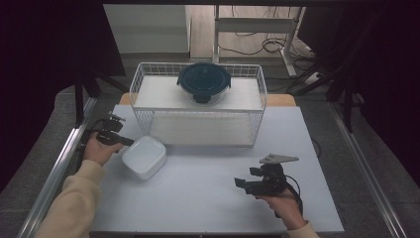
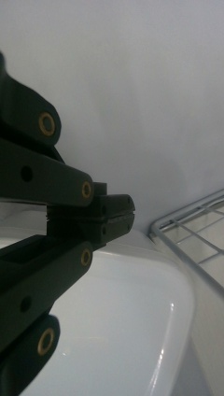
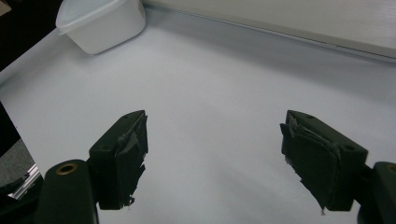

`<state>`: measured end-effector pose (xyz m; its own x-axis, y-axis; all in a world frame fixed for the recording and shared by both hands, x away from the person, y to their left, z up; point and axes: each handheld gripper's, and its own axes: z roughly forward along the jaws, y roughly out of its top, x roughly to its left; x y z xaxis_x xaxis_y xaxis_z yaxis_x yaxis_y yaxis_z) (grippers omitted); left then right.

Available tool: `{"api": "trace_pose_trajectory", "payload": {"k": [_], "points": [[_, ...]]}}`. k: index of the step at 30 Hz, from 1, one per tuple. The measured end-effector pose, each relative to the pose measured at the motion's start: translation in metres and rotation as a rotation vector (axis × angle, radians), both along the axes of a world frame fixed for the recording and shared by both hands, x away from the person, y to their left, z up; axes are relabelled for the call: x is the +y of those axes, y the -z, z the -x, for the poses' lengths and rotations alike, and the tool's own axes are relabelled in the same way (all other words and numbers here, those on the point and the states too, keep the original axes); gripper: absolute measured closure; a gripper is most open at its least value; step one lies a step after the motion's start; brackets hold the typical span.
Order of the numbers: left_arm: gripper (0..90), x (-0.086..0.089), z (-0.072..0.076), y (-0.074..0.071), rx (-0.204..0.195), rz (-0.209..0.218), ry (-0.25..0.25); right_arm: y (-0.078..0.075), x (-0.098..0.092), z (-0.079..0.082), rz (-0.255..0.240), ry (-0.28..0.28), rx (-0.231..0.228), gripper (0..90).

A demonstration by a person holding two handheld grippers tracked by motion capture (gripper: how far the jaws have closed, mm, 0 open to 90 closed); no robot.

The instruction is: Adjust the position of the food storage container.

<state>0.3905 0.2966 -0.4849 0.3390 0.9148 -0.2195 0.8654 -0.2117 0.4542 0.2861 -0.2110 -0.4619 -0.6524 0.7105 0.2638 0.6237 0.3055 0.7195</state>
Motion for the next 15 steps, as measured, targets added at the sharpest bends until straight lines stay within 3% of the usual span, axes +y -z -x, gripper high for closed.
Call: {"api": "trace_pose_trajectory", "payload": {"k": [6,9,11,15], "points": [[90.0,-0.003,0.008,0.001,0.016,0.024,0.025,0.001,-0.001,-0.001,-0.001,0.003,0.005,22.6],[90.0,-0.012,0.013,-0.001,0.021,0.007,0.067,0.000,-0.001,-0.001,-0.003,0.003,0.007,22.7],[90.0,-0.021,0.017,-0.001,0.022,0.035,0.084,0.000,0.000,0.000,-0.001,0.003,0.008,22.6],[90.0,-0.036,0.028,0.002,0.044,0.040,0.117,0.000,0.000,0.000,0.001,-0.001,0.009,22.6]]}}
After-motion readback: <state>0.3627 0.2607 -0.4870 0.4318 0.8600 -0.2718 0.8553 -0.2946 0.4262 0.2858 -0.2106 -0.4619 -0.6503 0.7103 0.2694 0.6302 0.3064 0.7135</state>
